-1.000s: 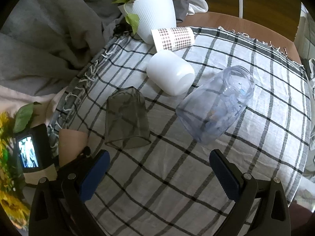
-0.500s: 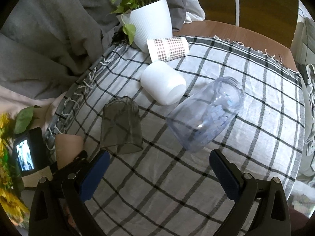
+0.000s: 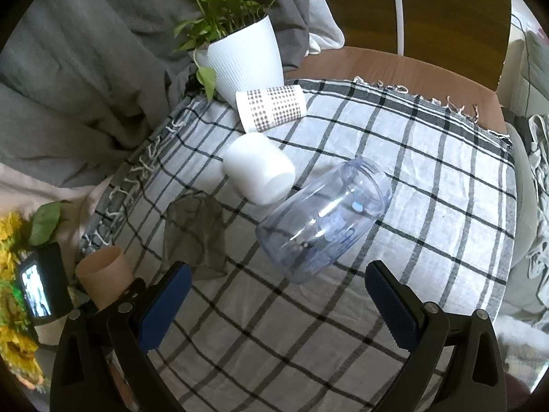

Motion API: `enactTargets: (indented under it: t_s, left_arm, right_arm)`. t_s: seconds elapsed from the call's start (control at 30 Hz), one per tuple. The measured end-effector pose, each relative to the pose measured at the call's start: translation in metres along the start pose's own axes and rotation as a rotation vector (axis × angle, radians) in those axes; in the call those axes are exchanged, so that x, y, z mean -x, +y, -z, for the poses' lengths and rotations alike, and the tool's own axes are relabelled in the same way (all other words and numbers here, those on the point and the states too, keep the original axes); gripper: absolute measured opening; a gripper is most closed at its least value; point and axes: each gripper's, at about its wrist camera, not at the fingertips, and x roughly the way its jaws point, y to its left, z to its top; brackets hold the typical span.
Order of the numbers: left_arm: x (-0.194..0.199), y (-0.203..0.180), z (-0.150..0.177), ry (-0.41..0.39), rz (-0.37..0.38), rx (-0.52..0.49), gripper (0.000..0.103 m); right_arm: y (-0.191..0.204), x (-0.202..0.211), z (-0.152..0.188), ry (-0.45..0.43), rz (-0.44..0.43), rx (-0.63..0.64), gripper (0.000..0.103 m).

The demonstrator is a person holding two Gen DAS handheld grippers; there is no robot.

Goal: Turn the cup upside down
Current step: 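Close the left gripper around the pink cup's body, then lift the pink cup with the left gripper and rotate its bottom upward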

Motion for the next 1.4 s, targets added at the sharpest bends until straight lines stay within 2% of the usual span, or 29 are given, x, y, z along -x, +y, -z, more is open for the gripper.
enactTargets:
  t_s: [0.27, 0.47, 0.7, 0.83, 1.13, 1.23, 1.4]
  left_arm:
    - [0.040, 0.002, 0.008, -0.043, -0.013, 0.039, 0.073]
    - [0.074, -0.008, 0.026, -0.044, -0.028, 0.112, 0.073]
    - [0.107, -0.040, 0.056, -0.036, -0.030, 0.238, 0.073]
    - [0.120, -0.066, 0.077, -0.011, -0.011, 0.320, 0.073]
    - [0.124, -0.126, 0.118, 0.103, 0.027, 0.522, 0.073]
    - [0.121, -0.142, 0.129, 0.142, 0.074, 0.604, 0.073]
    - [0.109, -0.160, 0.135, 0.187, 0.069, 0.652, 0.073]
  right_arm:
    - [-0.004, 0.015, -0.004, -0.014, -0.059, 0.022, 0.102]
    - [-0.022, 0.033, -0.014, -0.030, -0.095, 0.038, 0.102]
    - [-0.043, 0.038, -0.023, 0.037, -0.147, 0.172, 0.102]
    - [-0.064, 0.035, -0.028, 0.107, -0.172, 0.258, 0.102]
    - [-0.097, 0.035, -0.052, 0.155, -0.189, 0.443, 0.102]
    - [-0.104, 0.032, -0.060, 0.167, -0.192, 0.500, 0.102]
    - [-0.112, 0.024, -0.073, 0.191, -0.197, 0.570, 0.102]
